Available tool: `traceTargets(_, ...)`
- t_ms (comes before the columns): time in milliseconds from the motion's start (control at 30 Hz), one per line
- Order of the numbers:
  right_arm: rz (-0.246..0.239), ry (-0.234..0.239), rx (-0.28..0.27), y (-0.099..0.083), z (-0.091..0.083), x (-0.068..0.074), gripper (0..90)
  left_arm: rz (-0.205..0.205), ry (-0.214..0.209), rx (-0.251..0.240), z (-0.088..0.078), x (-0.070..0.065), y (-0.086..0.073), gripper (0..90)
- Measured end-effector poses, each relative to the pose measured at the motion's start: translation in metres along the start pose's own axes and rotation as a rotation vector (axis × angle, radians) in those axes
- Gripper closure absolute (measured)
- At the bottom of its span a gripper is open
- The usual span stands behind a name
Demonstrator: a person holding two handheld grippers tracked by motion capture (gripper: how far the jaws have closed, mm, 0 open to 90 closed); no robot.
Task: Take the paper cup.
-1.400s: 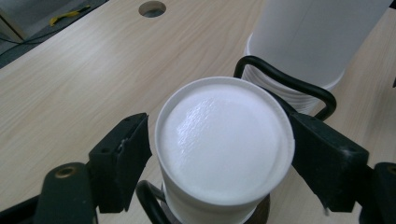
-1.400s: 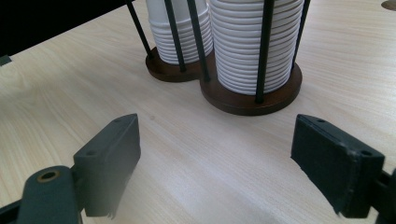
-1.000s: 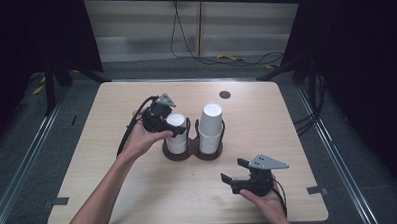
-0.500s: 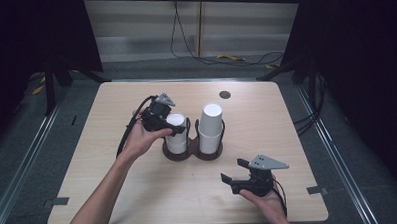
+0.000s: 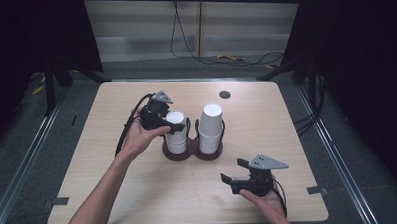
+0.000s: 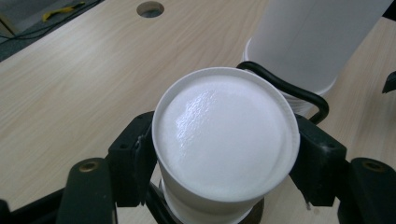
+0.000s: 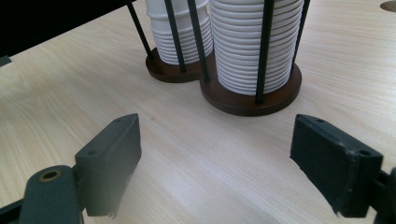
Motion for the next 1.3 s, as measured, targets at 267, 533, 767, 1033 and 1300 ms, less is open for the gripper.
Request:
traceTargets(267,0.001,0.000,0.001,0.000,0.001,0.000,16.1,-0.005,0.011,-0.029,-0.006,0.001,0.004,32.3)
traceTargets(533,-0.001,0.000,0.000,0.000,0.001,0.000,16.0,-0.007,-0.004,-0.061,-0.012,0.000,0.008,32.6)
traceTargets(767,-0.002,0.002,0.002,0.000,0.002,0.000,16.0,0.007,0.002,-0.076,-0.020,-0.002,0.013,32.6)
traceTargets(1033,0.005,0.000,0.001,0.000,0.002,0.000,16.0,0.009,0.014,-0.096,-0.028,-0.002,0.017,32.7)
traceTargets(1300,-0.002,0.000,0.003,0.000,0.002,0.000,16.0,0.005,0.010,-0.127,-0.037,-0.004,0.022,32.8)
Point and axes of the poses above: each handheld gripper's, and its own axes: z roughly forward along the jaws, y roughly out of its top, x roughly to its left, the point moved 10 cm from there along z, roughly forward along the jaws, and after that the axes turned 2 degrees about x, right-handed, at the moved point
